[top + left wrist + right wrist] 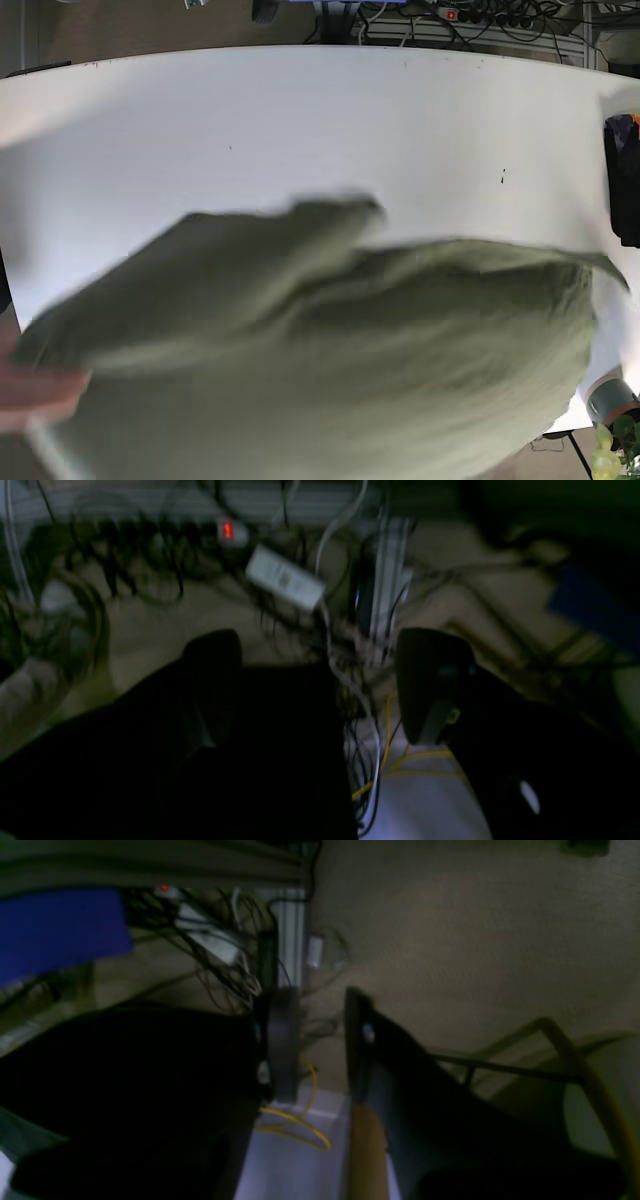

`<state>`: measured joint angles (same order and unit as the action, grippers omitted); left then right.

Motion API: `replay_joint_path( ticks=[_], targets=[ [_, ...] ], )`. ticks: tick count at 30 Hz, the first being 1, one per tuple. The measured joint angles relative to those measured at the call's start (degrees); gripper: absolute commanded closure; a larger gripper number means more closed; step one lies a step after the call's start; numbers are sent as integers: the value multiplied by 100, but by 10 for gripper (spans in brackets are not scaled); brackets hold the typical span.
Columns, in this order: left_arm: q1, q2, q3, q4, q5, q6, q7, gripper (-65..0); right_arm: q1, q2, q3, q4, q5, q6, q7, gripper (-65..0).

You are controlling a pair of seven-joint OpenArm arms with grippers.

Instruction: Fold the T-shirt properly

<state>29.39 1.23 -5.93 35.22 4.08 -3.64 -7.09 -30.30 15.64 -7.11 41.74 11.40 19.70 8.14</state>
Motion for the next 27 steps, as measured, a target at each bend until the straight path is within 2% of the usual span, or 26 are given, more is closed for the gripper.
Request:
replay_joint_path(
  ticks=[10,27],
  targets=[
    [-1357,-140,7,-1832,0,20,-46,-443,769,-192,-39,-793,7,-4,-15,-146],
    [-1633,-131,11,-2013,2,17,-26,-444,1692,-262,-44,-1895,9,4,-15,-152]
  ],
)
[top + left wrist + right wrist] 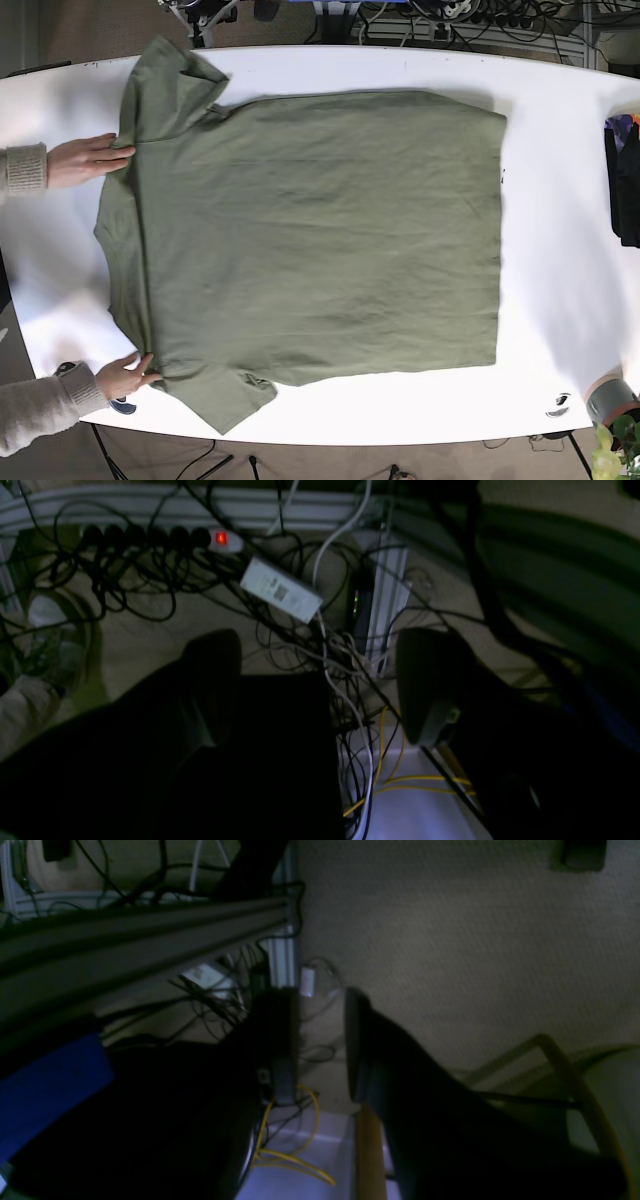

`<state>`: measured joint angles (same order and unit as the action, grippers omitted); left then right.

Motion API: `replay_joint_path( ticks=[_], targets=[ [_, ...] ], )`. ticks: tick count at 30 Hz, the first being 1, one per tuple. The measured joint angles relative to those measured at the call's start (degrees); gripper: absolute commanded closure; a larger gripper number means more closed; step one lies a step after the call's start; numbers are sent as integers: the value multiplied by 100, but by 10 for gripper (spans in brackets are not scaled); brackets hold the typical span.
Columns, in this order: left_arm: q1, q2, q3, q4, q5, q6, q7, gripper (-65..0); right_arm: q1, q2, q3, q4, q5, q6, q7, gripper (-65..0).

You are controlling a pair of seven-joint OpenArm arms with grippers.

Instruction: Fold the T-shirt properly

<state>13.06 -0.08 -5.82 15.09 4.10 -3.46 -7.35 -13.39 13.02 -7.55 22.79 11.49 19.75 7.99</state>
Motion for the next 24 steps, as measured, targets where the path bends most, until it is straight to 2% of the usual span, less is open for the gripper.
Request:
replay_joint_path(
  ticks=[6,14,24],
  targets=[
    [-164,-11,0,-44,2,0,24,-443,42,-4,0,-11,37,15,-9,-151],
    [-389,-11,0,-42,0,0,0,-442,214,-170,4,-39,37,15,-2,-151],
    [-339,-11,0,-55,0,-13,28,-442,195,-144,4,-42,37,-9,-9,-149]
  ],
)
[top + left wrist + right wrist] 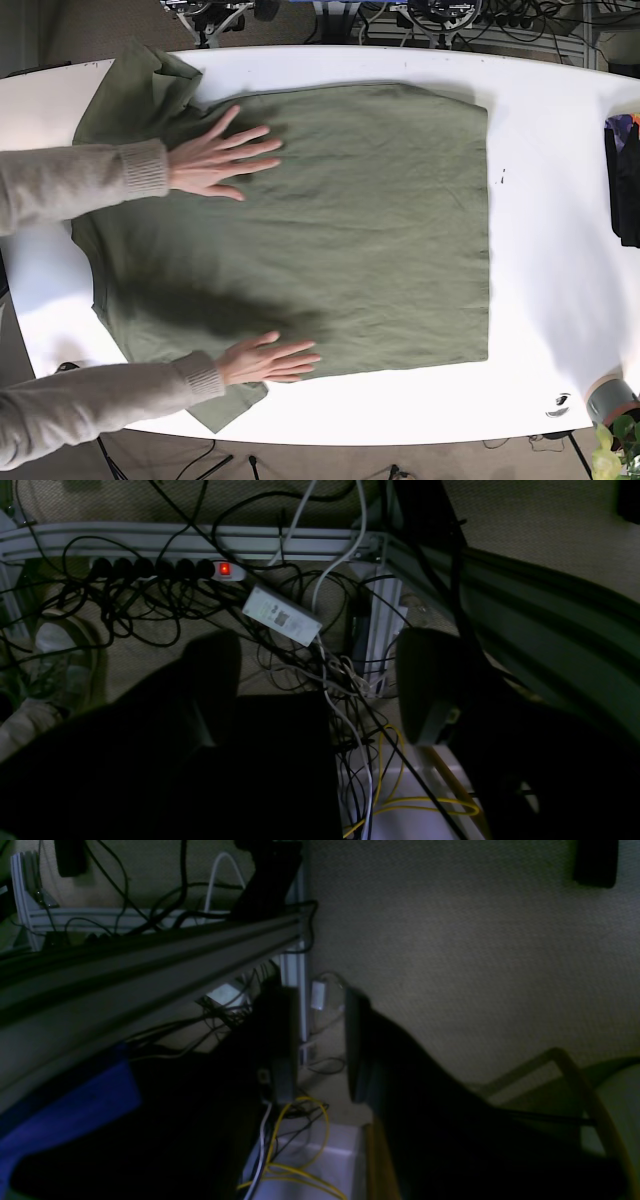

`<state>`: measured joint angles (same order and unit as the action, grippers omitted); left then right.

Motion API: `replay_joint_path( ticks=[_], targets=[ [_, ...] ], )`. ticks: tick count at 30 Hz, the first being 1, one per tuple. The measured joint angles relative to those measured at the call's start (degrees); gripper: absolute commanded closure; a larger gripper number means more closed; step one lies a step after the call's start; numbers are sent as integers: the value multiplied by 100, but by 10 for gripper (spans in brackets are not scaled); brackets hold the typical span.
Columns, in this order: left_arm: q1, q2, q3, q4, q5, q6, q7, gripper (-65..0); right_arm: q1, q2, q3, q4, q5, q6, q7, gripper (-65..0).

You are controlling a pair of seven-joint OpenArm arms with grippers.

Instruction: Fold the T-shirt properly

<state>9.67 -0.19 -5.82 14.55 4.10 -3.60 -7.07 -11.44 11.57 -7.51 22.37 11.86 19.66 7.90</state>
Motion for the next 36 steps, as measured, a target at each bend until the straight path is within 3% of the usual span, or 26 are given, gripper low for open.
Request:
replay_joint_path(
  ticks=[16,24,36],
  targets=[
    [4,52,0,0,-4,-7,-4,-446,83,0,0,0,0,-2,2,-146],
    [273,13,0,181,-4,-4,-7,-442,-439,2,7,348,24,-20,13,-144],
    [1683,0,0,2221,0,-7,-7,-440,-1462,66,17,1534,37,-15,9,-144]
  ],
)
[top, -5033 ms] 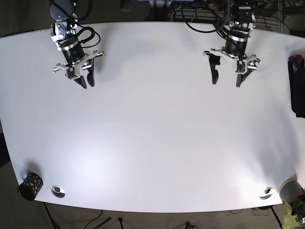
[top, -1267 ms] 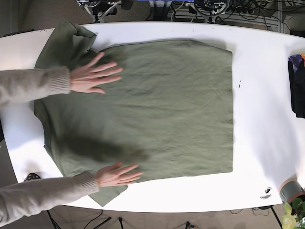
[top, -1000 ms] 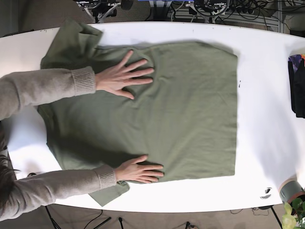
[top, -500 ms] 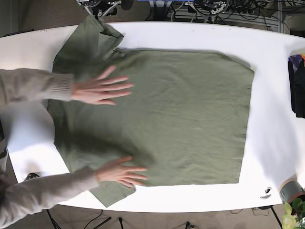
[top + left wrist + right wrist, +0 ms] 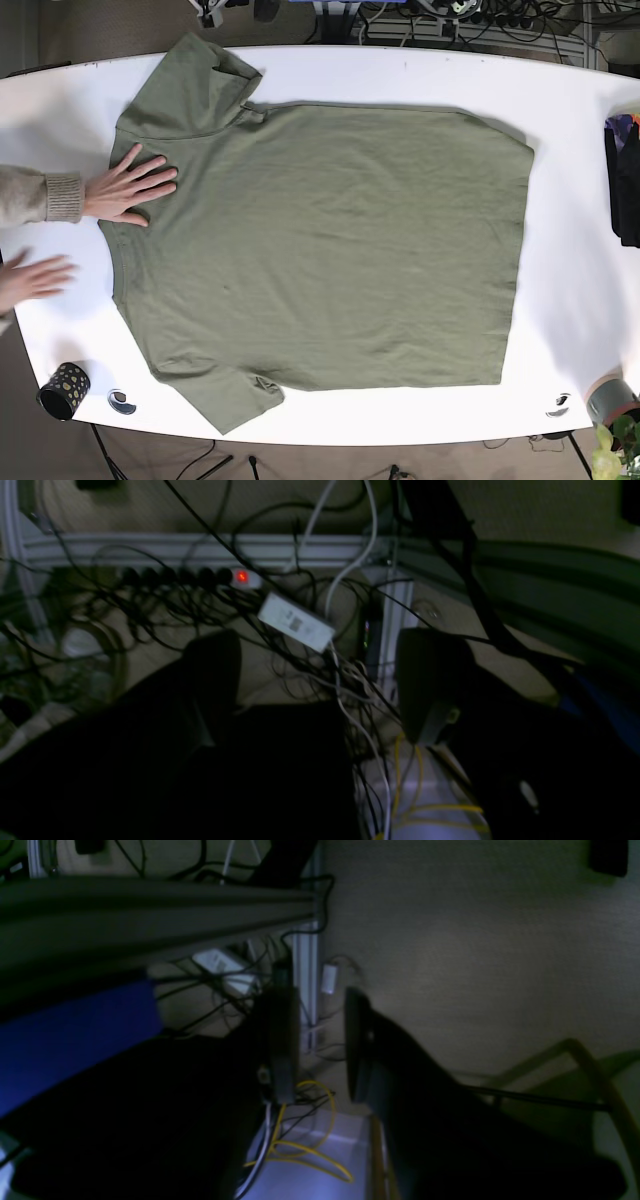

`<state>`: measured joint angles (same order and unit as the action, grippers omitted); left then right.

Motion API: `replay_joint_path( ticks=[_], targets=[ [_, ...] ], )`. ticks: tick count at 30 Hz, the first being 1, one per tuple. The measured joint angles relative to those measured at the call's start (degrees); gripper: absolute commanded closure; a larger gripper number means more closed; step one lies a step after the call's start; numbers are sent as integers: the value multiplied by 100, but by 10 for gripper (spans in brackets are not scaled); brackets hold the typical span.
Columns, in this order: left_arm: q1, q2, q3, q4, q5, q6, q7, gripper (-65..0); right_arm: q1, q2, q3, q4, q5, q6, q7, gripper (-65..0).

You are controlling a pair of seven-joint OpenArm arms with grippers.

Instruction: Fold the T-shirt properly

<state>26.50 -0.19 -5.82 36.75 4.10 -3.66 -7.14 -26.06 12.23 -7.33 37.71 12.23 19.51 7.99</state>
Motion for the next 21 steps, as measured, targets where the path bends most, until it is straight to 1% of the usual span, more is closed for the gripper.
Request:
replay_joint_path(
  ticks=[3,5,6,8,9,10,12,14,15,17,18,19,21],
  targets=[
    [404,2,0,597,-2,0,37,-440,-352,-4,72,424,-22,0,-20,-144],
    [695,0,2,1021,-2,-4,39,-440,-625,-33,326,752,-28,42,-39,-144],
    [835,0,2,1226,-11,-4,26,-440,-754,-39,446,911,-20,31,-31,-144],
    [1123,0,0,1650,-15,-4,13,-440,-1023,-9,623,1233,-31,52,-31,-144],
    [1259,0,0,1882,-11,2,133,-440,-1147,7,667,1419,-68,0,-61,-144],
    [1432,0,0,2159,-4,0,190,-440,-1322,35,667,1628,-39,-2,-7,-144],
    [1720,9,0,2599,-9,-2,531,-440,-1602,127,654,1980,-61,28,-229,-144],
    [2035,17,2,3128,-22,-17,673,-440,-1917,214,654,2435,-24,87,-494,-144],
    [2201,13,7,3421,-13,-17,721,-440,-2068,256,656,2688,-33,70,-660,-144],
    [2509,13,11,3978,-20,-15,675,-440,-2371,321,662,3150,-33,31,-815,-144],
    [2643,4,11,4172,-26,-17,616,-440,-2500,343,667,3311,-9,37,-791,-144],
    [2782,4,11,4435,-20,-17,697,-440,-2640,352,664,3576,-57,-7,-822,-144],
    [3093,17,11,4850,-22,-17,686,-440,-2935,363,688,3976,-50,-4,-804,-144]
  ],
)
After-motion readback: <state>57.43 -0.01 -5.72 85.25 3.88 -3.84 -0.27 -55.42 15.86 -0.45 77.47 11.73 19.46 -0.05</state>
